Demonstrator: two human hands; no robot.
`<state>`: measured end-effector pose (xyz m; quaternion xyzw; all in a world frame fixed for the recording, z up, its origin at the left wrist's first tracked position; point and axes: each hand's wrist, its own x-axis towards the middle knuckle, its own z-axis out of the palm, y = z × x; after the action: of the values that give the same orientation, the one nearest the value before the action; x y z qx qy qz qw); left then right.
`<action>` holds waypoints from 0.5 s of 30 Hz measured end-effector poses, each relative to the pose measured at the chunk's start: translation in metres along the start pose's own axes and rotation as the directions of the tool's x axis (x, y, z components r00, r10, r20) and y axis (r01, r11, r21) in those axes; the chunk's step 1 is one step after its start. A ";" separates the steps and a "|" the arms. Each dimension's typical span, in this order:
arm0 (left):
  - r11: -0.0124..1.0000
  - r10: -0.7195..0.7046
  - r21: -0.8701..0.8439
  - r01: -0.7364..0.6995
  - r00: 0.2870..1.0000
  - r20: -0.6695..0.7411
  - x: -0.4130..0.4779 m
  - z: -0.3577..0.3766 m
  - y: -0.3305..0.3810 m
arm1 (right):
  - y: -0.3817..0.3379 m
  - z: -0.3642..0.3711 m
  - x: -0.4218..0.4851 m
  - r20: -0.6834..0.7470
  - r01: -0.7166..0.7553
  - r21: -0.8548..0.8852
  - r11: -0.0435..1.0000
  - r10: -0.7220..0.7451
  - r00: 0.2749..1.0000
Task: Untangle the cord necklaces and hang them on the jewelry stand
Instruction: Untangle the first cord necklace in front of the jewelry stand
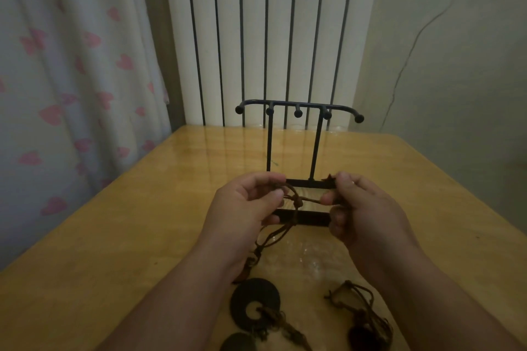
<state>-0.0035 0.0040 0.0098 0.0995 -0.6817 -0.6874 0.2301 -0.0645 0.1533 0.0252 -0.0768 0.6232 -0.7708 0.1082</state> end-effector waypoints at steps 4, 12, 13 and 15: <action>0.993 0.116 0.006 -0.117 0.992 0.051 -0.004 0.000 0.006 | 0.002 -0.001 -0.001 -0.038 0.030 -0.127 0.991 -0.035 0.999; 0.980 0.167 0.091 -0.174 0.983 0.080 -0.008 0.000 0.011 | 0.002 -0.003 -0.001 -0.003 0.287 -0.441 0.850 -0.321 0.947; 0.978 0.169 0.112 -0.177 0.983 0.076 -0.009 0.001 0.012 | 0.001 -0.003 -0.001 -0.006 0.291 -0.422 0.859 -0.324 0.946; 0.974 0.173 0.134 -0.181 0.983 0.066 -0.010 0.002 0.012 | -0.001 -0.003 -0.002 0.027 0.268 -0.353 0.896 -0.277 0.961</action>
<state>0.0062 0.0108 0.0202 0.0356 -0.7400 -0.6174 0.2644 -0.0634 0.1563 0.0259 -0.1723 0.7358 -0.6544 -0.0238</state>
